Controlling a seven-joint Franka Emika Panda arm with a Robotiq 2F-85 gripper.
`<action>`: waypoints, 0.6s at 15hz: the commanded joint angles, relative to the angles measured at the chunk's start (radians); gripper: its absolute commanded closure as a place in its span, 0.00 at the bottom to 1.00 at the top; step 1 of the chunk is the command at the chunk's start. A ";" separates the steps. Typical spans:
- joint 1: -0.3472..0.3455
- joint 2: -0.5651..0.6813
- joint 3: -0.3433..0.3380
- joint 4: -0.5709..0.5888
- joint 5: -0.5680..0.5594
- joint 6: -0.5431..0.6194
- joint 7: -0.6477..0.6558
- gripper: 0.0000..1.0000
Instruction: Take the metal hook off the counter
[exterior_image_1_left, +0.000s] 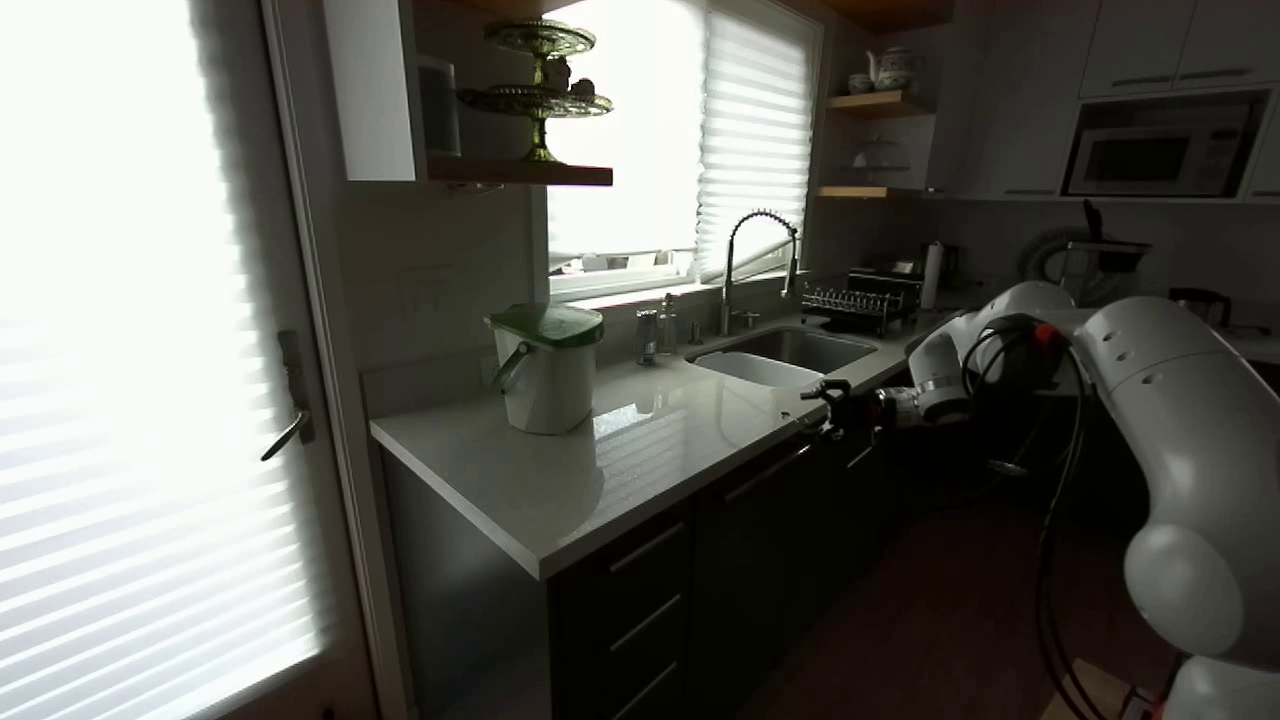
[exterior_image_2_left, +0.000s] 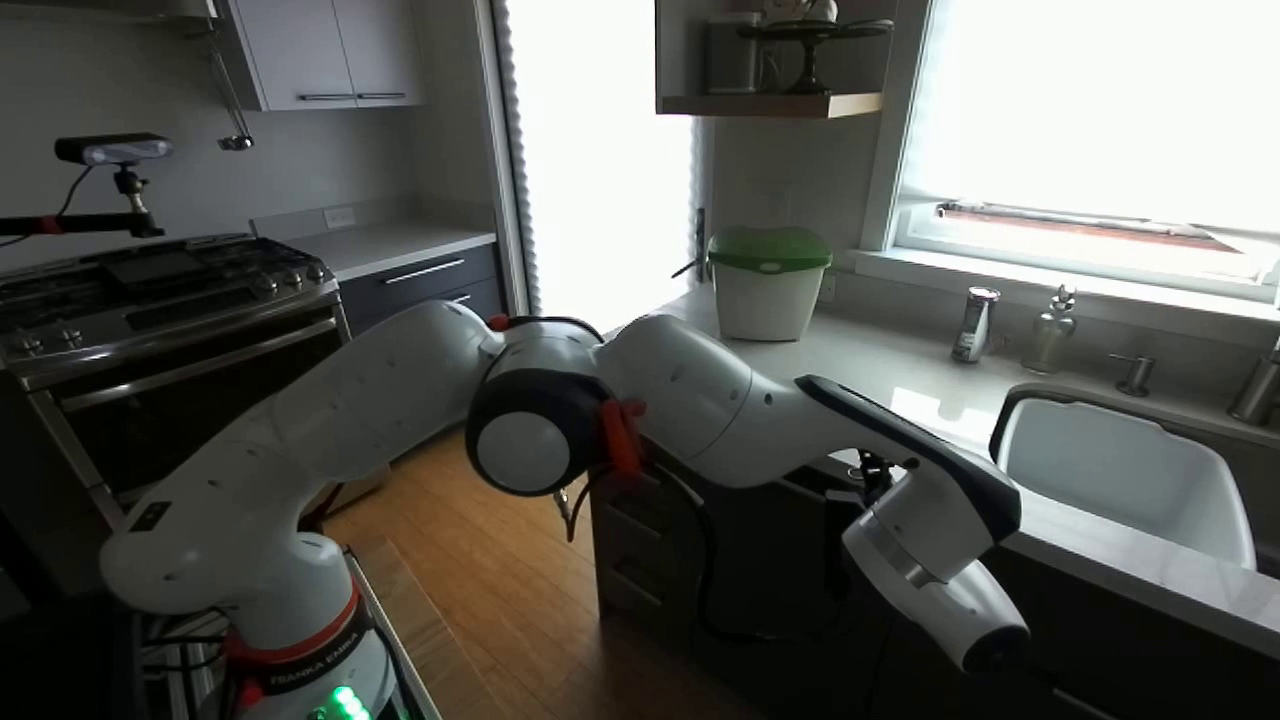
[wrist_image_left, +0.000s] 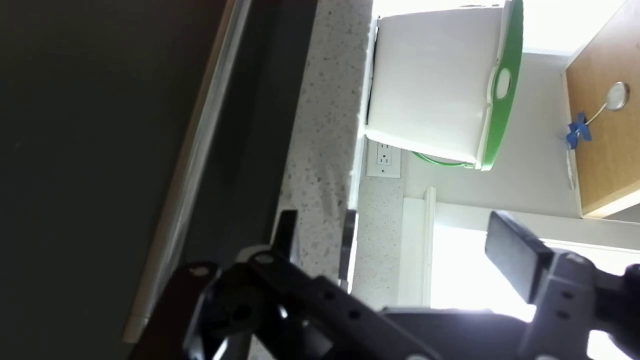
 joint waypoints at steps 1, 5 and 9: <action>0.003 0.044 -0.005 0.060 0.011 -0.014 0.051 0.28; -0.006 0.057 -0.010 0.077 0.000 -0.024 0.093 0.52; -0.014 0.063 -0.010 0.082 -0.001 -0.026 0.115 0.78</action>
